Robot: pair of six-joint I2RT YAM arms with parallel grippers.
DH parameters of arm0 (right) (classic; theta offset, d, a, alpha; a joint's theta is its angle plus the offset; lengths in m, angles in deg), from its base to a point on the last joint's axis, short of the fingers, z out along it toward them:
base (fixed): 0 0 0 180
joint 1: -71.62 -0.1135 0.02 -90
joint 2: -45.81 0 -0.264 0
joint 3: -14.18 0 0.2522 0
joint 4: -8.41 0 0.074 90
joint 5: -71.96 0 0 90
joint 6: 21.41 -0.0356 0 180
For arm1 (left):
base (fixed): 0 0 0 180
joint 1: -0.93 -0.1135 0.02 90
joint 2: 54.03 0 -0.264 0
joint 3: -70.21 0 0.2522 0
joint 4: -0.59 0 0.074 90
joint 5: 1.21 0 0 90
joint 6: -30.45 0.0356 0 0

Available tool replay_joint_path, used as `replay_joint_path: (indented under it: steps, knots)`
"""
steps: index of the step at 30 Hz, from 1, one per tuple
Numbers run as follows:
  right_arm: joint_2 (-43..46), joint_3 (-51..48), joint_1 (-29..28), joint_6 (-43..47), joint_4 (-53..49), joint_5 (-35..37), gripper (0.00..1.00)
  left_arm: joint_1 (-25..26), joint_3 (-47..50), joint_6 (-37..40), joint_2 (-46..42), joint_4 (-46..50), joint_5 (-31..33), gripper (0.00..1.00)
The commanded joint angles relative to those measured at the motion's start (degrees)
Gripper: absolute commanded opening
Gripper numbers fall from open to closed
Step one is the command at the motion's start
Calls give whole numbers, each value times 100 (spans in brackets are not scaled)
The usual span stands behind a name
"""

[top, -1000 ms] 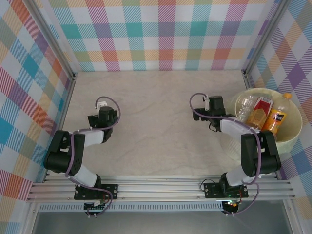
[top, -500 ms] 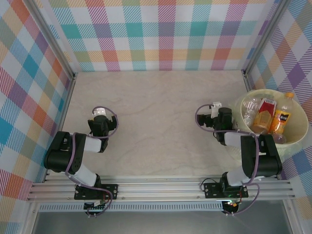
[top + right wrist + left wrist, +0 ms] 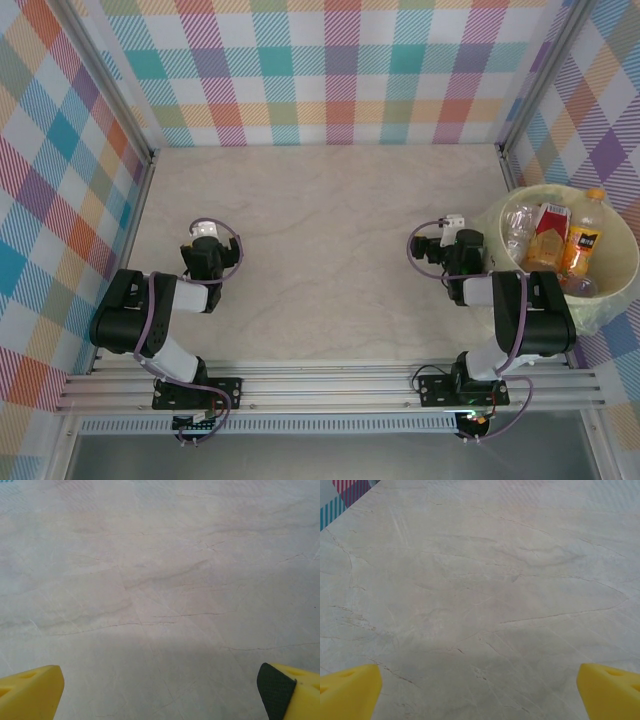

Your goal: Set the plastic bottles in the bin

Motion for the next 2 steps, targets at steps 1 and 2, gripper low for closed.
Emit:
replay_joint_path:
  steps: [1, 2]
  knots:
    - [18, 110, 59, -91, 269, -101, 100, -49, -81, -16, -65, -195, -77, 100]
    - [18, 109, 55, -91, 269, -103, 100, -49, -69, -20, -71, -205, -83, 100]
